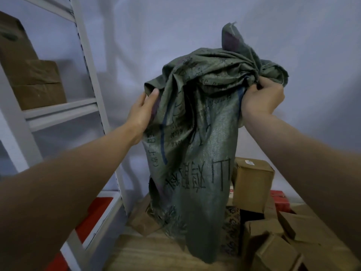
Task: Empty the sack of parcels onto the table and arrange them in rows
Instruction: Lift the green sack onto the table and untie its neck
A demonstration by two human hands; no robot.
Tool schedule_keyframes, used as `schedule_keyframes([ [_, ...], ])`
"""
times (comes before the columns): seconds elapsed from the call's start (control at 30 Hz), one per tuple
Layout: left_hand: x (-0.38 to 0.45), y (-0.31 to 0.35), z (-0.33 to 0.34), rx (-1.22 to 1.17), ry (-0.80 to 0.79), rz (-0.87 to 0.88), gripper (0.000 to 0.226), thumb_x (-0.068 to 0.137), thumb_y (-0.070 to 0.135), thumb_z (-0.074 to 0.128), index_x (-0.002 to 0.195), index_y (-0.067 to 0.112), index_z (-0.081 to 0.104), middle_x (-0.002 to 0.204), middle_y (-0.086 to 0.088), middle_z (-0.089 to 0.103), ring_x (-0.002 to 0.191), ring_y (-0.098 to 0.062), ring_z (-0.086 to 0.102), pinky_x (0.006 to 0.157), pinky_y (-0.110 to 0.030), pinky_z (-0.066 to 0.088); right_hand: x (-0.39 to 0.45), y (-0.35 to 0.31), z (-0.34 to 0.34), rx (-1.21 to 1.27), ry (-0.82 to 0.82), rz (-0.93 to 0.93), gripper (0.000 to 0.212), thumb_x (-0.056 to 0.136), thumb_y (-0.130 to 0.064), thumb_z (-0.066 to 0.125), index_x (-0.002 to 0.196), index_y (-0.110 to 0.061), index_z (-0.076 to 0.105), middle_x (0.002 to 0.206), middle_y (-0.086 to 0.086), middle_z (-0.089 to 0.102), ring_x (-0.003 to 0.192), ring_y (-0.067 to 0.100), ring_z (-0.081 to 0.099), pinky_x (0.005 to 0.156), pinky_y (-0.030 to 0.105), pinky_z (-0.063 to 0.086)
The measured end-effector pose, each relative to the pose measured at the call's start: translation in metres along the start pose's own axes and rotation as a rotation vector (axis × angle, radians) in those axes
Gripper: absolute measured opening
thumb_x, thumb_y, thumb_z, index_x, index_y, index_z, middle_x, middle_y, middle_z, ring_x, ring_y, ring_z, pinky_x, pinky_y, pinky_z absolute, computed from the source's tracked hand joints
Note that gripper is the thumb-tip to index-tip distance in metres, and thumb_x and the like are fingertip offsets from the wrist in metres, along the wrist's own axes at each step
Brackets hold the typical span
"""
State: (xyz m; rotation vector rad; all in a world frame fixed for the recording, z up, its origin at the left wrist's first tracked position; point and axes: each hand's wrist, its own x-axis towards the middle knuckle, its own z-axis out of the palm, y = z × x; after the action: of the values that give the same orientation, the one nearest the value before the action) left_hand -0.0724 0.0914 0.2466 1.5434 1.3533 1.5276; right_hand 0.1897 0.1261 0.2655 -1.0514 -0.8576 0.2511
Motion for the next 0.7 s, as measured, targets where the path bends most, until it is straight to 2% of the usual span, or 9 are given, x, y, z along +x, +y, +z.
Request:
schedule_keyframes([
  [0.07,-0.013,0.001,-0.001,0.026,0.017,0.038,0.072,0.091,0.061,0.054,0.152,0.029,0.033,0.145,0.012,0.046,0.13,-0.011,0.048,0.103,-0.025,0.036,-0.001,-0.005,-0.004,0.049,-0.005,0.062,0.039,0.083,0.006,0.042,0.057,-0.023,0.035,0.059,-0.008,0.03,0.057,0.007,0.022,0.062,0.029,0.017],
  [0.1,-0.021,0.003,-0.002,0.059,0.041,0.042,0.084,0.089,0.059,0.057,0.156,0.025,0.02,0.155,0.006,0.035,0.138,-0.015,0.04,0.105,-0.026,0.034,-0.001,-0.008,-0.007,0.05,-0.036,0.071,0.037,0.087,0.003,0.045,0.061,-0.022,0.039,0.063,-0.004,0.037,0.06,0.009,0.029,0.071,0.029,0.015],
  [0.13,-0.03,0.005,-0.003,0.105,0.064,0.053,0.1,0.082,0.063,0.062,0.158,0.024,0.011,0.161,0.002,0.024,0.144,-0.019,0.032,0.112,-0.031,0.032,-0.002,-0.012,-0.011,0.056,-0.069,0.098,0.03,0.092,-0.001,0.048,0.068,-0.02,0.045,0.07,0.001,0.044,0.066,0.012,0.037,0.084,0.029,0.023],
  [0.17,-0.04,0.01,-0.005,0.159,0.088,0.066,0.113,0.073,0.068,0.066,0.158,0.025,0.006,0.164,0.0,0.015,0.147,-0.021,0.025,0.117,-0.037,0.029,-0.002,-0.015,-0.015,0.117,-0.074,0.131,0.027,0.094,-0.004,0.049,0.071,-0.019,0.049,0.073,0.001,0.048,0.069,0.014,0.04,0.086,0.02,0.028],
  [0.27,-0.07,0.023,-0.006,0.342,0.17,0.088,0.132,0.054,0.078,0.071,0.158,0.031,0.005,0.165,0.002,0.006,0.151,-0.021,0.014,0.12,-0.047,0.024,-0.003,-0.027,-0.031,0.327,0.046,0.203,0.042,0.087,0.004,0.047,0.055,-0.023,0.043,0.062,-0.009,0.042,0.059,0.009,0.033,0.083,0.015,0.033],
  [0.4,-0.113,0.032,0.019,0.523,0.201,0.133,0.13,0.053,0.074,0.07,0.158,0.03,0.006,0.163,0.002,0.003,0.151,-0.02,0.007,0.121,-0.043,0.016,0.003,-0.042,-0.062,0.501,0.042,0.34,0.021,0.088,-0.003,0.051,0.077,-0.02,0.054,0.079,-0.003,0.054,0.074,0.015,0.046,0.08,0.019,0.039],
  [0.47,-0.131,0.036,0.036,0.551,0.214,0.144,0.131,0.051,0.076,0.071,0.157,0.031,0.008,0.162,0.002,0.007,0.15,-0.021,0.007,0.122,-0.044,0.015,0.005,-0.043,-0.082,0.577,0.078,0.39,0.022,0.088,-0.003,0.051,0.078,-0.021,0.058,0.073,-0.007,0.053,0.073,0.016,0.048,0.08,0.021,0.044],
  [0.57,-0.156,0.042,0.063,0.621,0.208,0.137,0.133,0.05,0.08,0.068,0.157,0.031,0.006,0.161,0.003,0.008,0.15,-0.023,0.007,0.122,-0.044,0.015,0.0,-0.042,-0.113,0.598,-0.006,0.439,0.015,0.095,-0.011,0.051,0.093,-0.018,0.064,0.07,-0.01,0.049,0.075,0.015,0.053,0.077,0.026,0.049],
  [0.7,-0.186,0.055,0.087,0.665,0.197,0.119,0.134,0.049,0.081,0.069,0.158,0.031,0.007,0.162,0.001,0.007,0.15,-0.023,0.006,0.121,-0.043,0.014,0.001,-0.04,-0.149,0.585,0.144,0.526,0.03,0.088,-0.004,0.052,0.071,-0.019,0.072,0.074,-0.007,0.065,0.081,0.019,0.067,0.086,0.038,0.06],
])
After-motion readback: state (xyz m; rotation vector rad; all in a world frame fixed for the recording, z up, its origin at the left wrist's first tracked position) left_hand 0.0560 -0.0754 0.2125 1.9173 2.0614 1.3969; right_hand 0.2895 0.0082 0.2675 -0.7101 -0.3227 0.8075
